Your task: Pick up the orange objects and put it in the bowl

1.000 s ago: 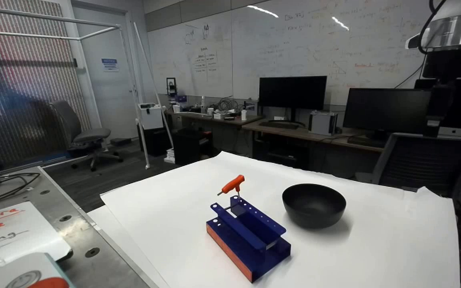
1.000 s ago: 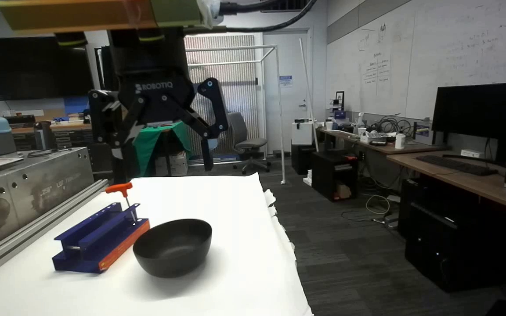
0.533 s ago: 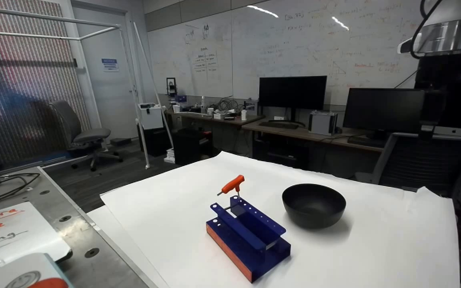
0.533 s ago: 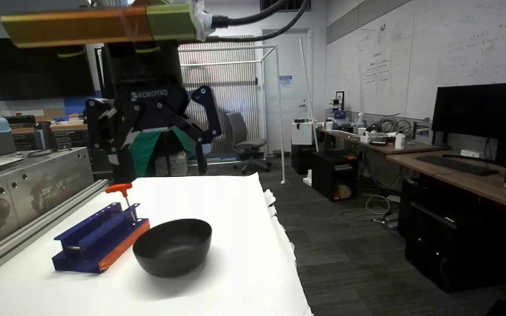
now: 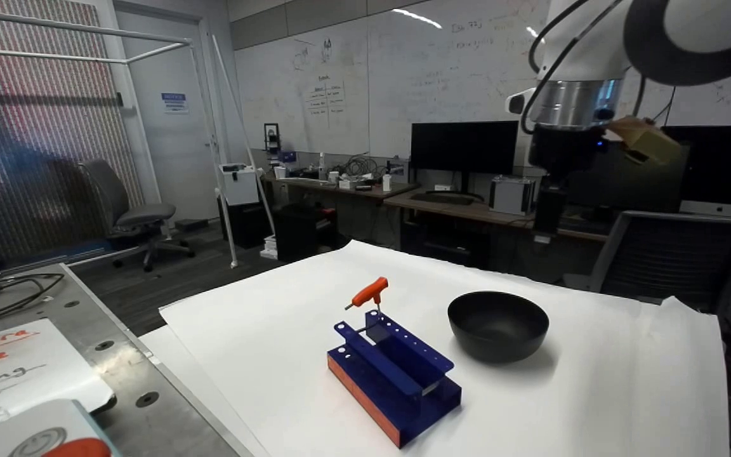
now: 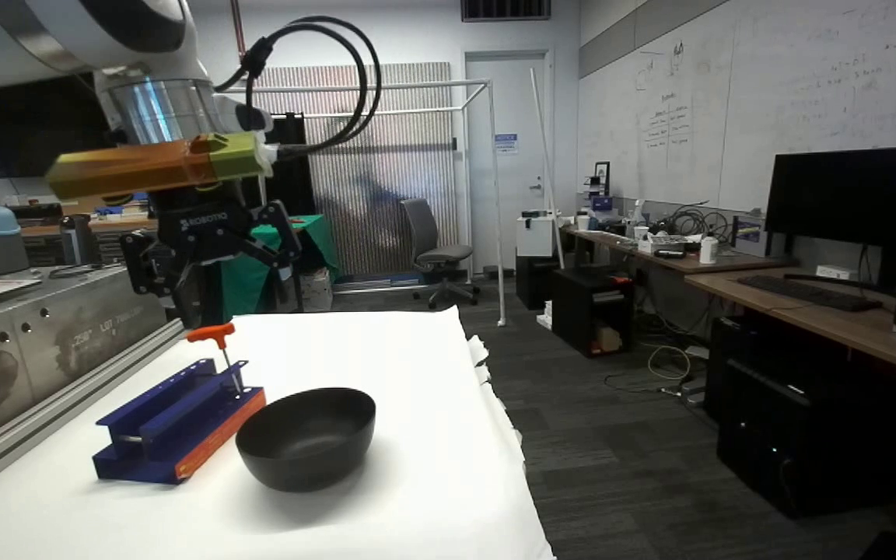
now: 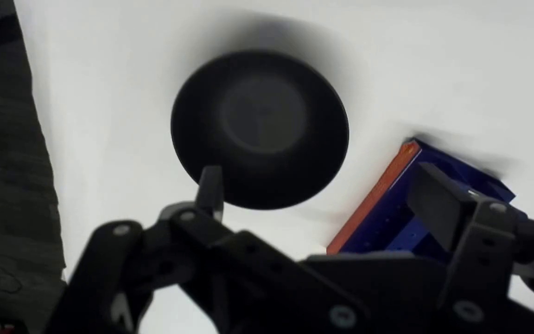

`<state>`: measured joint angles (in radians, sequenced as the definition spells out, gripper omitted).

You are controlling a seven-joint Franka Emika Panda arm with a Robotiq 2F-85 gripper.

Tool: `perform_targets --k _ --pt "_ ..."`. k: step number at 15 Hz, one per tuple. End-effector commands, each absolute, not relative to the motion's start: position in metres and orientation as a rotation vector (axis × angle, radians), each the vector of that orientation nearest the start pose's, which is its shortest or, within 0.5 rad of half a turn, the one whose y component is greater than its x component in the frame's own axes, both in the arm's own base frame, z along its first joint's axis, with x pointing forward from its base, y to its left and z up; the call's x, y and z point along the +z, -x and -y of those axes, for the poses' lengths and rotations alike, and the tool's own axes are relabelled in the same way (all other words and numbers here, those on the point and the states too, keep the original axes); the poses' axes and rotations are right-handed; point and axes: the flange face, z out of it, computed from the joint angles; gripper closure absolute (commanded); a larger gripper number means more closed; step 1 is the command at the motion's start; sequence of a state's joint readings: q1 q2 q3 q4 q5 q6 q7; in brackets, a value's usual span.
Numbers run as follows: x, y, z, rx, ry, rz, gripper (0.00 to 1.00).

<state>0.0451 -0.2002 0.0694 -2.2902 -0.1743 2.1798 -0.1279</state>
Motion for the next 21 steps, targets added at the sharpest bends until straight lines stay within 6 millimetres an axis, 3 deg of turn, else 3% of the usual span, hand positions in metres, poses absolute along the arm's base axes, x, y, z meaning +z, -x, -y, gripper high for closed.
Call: perform_targets --k 1,6,15,21 --pt "0.435 -0.548 -0.08 -0.21 3.253 0.641 0.0" --pt "0.421 -0.598 -0.112 -0.2 3.217 0.764 0.0" --pt "0.374 -0.639 -0.175 -0.258 3.236 0.995 0.0" --pt "0.357 -0.663 -0.207 -0.262 3.247 1.087 0.0"
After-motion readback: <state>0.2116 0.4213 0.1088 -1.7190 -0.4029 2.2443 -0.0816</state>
